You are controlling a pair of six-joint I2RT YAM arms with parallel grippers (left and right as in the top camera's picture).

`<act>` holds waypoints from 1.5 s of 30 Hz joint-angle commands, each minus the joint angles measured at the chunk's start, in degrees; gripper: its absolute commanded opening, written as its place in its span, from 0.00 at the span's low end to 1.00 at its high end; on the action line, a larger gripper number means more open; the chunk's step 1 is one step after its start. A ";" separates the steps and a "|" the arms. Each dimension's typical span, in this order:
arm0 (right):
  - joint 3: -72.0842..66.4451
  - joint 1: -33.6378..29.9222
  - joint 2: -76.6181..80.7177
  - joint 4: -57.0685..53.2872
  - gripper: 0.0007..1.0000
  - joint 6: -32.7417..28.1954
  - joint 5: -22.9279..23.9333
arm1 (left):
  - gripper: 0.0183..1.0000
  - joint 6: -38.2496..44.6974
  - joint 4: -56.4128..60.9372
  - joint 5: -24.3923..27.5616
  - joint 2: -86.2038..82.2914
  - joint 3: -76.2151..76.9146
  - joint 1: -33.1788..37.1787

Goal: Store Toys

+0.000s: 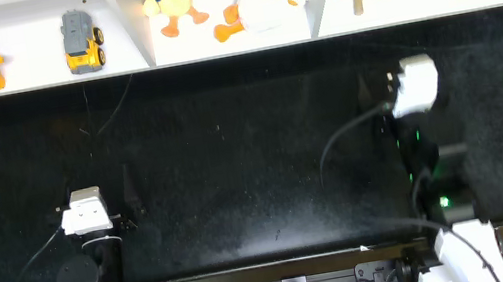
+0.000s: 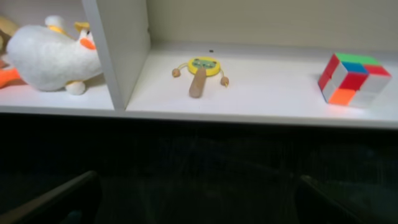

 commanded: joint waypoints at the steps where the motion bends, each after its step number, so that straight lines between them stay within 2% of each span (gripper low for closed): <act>1: -6.01 0.35 -7.76 1.33 1.00 3.61 0.52 | 1.00 1.11 0.15 -0.28 -0.68 -0.37 -0.11; 16: -18.16 0.35 -32.04 1.77 1.00 3.56 0.31 | 1.00 1.11 0.15 -0.28 -0.68 -0.37 -0.11; 22: -18.60 0.35 -41.92 -9.77 1.00 3.54 0.00 | 1.00 1.11 0.15 -0.28 -0.68 -0.37 -0.11; 24: -18.58 0.37 -44.68 -9.44 1.00 3.56 -0.22 | 1.00 1.11 0.15 -0.28 -0.68 -0.37 -0.11; 45: -18.60 -0.44 -44.41 -10.19 1.00 3.56 -0.61 | 1.00 1.11 0.15 -0.28 -0.68 -0.37 -0.11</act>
